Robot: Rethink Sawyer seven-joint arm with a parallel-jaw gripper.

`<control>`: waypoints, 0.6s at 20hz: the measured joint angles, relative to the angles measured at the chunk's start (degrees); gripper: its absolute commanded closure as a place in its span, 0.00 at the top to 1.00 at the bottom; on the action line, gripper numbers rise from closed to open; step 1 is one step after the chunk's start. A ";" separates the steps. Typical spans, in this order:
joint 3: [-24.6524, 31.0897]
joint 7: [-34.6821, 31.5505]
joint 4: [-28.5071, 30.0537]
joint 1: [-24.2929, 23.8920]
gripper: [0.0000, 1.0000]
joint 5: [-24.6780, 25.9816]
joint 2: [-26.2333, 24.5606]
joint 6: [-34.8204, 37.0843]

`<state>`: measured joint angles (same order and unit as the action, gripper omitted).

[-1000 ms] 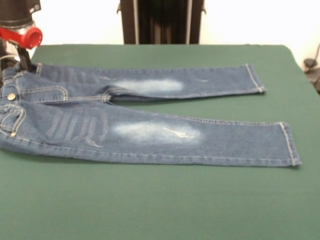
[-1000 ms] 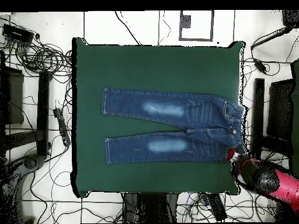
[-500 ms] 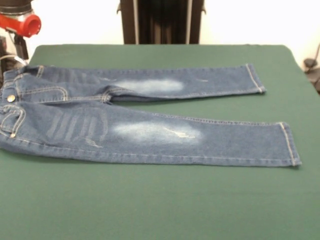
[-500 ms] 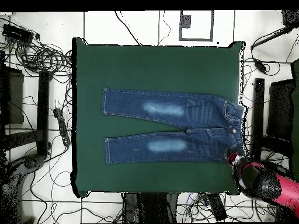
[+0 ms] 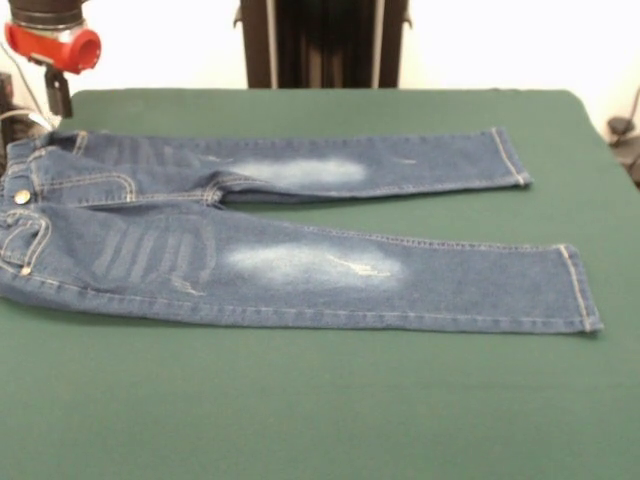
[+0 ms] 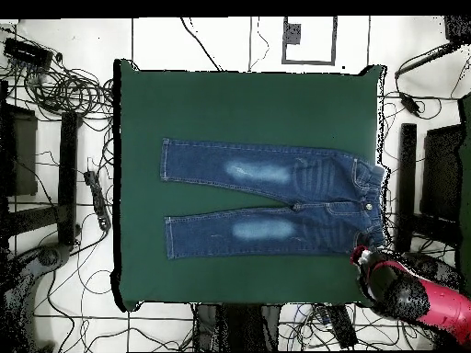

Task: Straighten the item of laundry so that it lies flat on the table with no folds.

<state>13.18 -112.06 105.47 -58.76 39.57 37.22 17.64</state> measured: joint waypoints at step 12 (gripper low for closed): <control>-8.66 0.00 3.24 9.91 0.00 -0.57 -1.18 -9.88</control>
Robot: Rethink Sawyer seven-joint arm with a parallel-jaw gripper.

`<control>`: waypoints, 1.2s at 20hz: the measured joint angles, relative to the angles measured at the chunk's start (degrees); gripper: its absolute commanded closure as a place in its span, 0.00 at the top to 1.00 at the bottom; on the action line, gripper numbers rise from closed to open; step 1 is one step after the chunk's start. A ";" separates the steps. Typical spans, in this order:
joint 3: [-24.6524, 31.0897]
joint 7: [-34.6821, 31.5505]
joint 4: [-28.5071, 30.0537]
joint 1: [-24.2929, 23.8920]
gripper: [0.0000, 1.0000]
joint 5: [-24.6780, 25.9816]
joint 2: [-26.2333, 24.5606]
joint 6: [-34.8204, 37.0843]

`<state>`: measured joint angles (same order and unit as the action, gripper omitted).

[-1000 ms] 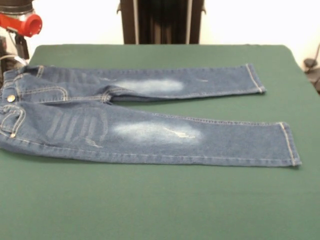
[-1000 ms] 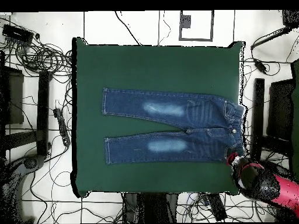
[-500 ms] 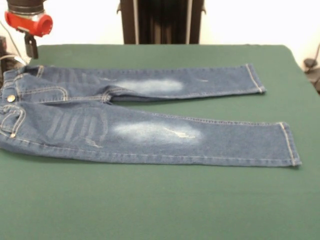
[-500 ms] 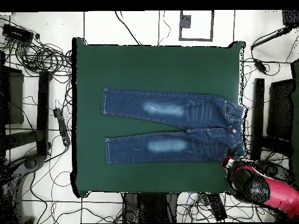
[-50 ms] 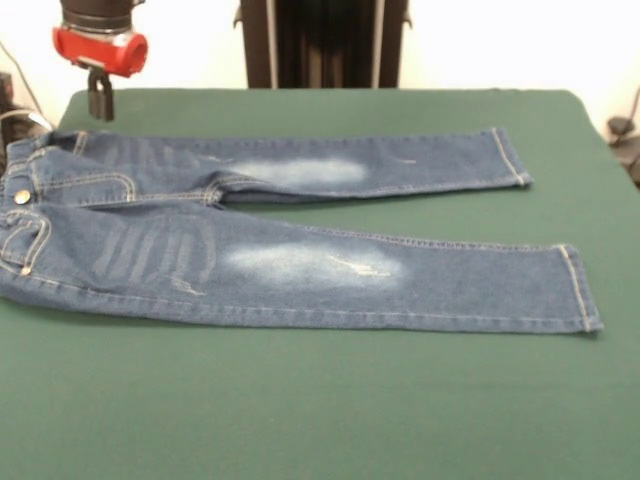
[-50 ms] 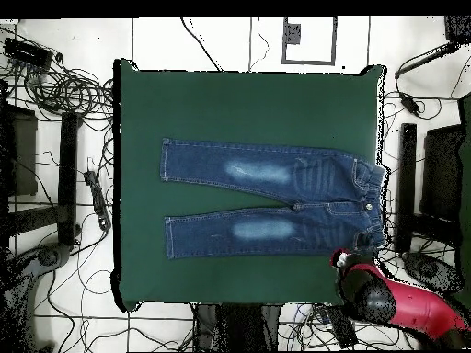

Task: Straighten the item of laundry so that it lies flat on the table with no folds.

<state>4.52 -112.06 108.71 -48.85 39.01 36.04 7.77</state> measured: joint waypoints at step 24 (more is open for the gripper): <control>-10.67 -0.01 9.30 12.18 0.00 -12.92 -6.40 -15.38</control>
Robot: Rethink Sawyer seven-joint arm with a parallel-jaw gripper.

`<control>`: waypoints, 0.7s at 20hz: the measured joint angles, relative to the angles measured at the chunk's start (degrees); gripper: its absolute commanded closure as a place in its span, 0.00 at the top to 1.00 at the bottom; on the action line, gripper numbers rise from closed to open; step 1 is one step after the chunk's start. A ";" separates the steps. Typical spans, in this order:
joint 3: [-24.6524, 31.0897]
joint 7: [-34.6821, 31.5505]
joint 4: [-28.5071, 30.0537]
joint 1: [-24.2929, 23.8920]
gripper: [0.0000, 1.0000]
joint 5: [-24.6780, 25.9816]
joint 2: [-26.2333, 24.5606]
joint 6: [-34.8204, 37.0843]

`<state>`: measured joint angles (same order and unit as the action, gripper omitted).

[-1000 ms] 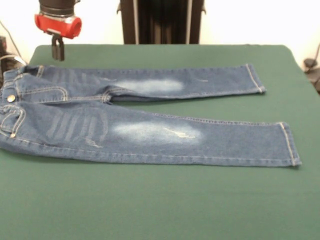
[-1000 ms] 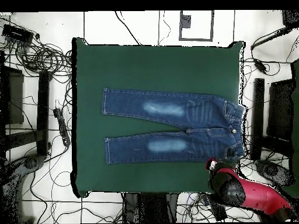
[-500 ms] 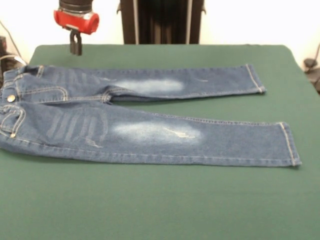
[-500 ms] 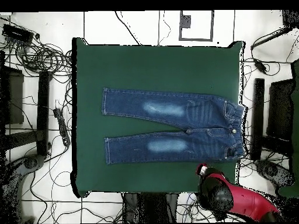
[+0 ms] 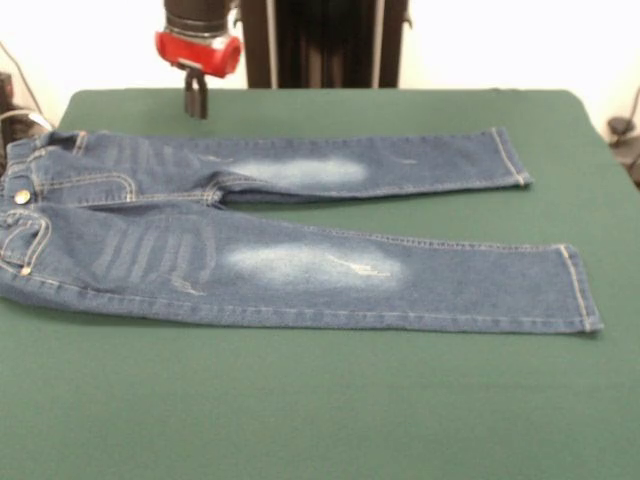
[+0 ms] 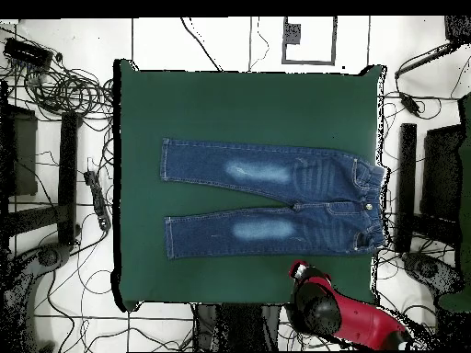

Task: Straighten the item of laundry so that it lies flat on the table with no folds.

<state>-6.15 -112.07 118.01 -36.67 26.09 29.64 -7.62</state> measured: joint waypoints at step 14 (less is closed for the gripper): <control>-1.61 0.01 1.79 4.56 0.00 -7.89 -5.00 -3.70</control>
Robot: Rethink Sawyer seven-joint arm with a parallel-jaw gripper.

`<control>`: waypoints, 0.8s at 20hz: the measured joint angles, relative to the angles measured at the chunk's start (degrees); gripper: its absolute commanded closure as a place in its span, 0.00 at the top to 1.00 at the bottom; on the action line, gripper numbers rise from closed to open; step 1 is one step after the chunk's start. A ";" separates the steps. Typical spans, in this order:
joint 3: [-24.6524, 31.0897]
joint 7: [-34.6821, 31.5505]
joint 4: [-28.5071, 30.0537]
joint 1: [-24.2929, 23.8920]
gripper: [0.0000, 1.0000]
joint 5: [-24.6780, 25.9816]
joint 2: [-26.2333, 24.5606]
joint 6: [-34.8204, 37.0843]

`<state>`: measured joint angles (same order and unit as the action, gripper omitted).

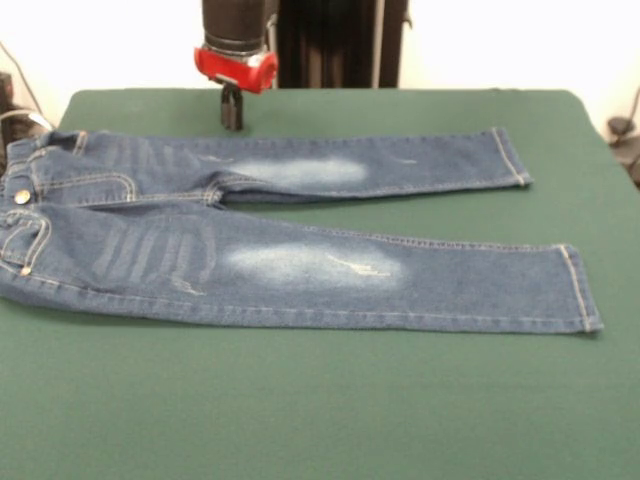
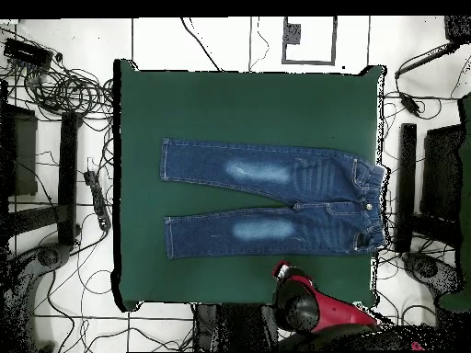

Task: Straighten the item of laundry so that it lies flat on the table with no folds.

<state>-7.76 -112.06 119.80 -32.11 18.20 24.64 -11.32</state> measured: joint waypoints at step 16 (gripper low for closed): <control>-1.22 -0.01 1.01 2.73 0.00 -5.04 -0.01 -0.59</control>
<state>-8.98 -112.07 120.81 -29.38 13.16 24.63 -11.91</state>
